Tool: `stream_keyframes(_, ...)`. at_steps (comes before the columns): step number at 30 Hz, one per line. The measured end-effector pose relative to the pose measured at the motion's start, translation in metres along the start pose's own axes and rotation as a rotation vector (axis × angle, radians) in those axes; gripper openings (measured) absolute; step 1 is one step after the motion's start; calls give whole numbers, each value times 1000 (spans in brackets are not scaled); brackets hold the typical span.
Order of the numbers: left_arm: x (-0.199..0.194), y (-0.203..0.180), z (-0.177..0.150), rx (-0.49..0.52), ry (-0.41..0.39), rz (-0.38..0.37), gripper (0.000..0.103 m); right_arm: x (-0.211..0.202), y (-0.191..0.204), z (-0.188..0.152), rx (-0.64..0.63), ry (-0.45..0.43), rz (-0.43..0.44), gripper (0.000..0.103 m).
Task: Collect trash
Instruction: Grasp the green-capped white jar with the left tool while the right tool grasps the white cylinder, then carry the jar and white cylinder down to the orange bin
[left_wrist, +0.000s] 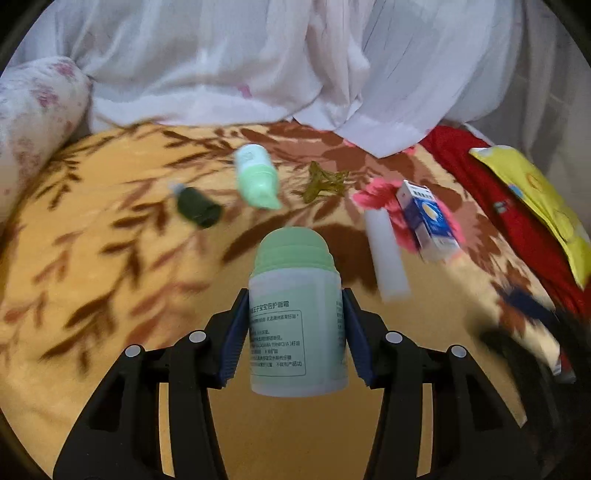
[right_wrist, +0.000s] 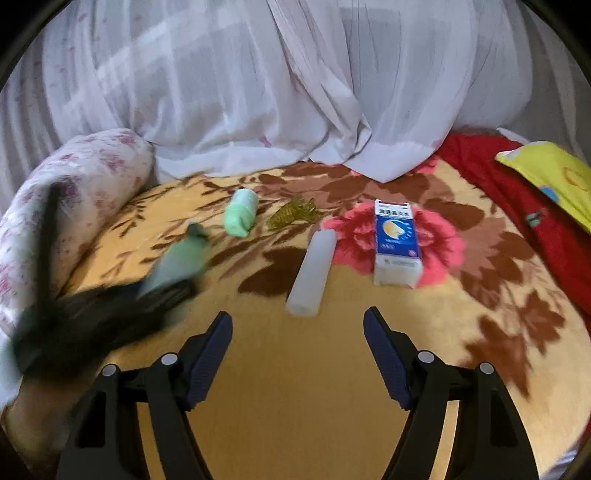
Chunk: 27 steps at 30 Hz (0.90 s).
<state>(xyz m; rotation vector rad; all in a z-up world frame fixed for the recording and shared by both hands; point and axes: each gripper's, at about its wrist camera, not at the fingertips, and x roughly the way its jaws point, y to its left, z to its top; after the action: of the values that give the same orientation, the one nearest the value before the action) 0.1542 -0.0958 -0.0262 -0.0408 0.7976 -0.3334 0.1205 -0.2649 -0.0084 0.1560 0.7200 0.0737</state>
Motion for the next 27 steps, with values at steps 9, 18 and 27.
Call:
stream_keyframes(9,-60,27,-50,16,-27,3,48,100,6,42,21,153,-110,66)
stream_keyframes(18,-85,32,-73,25,-32,-26,48,125,15,42,-8,252,-174,20)
stream_keyframes(27,-123,26,-121,92,38,-85,48,-58,101,-40,-196,79,186,22)
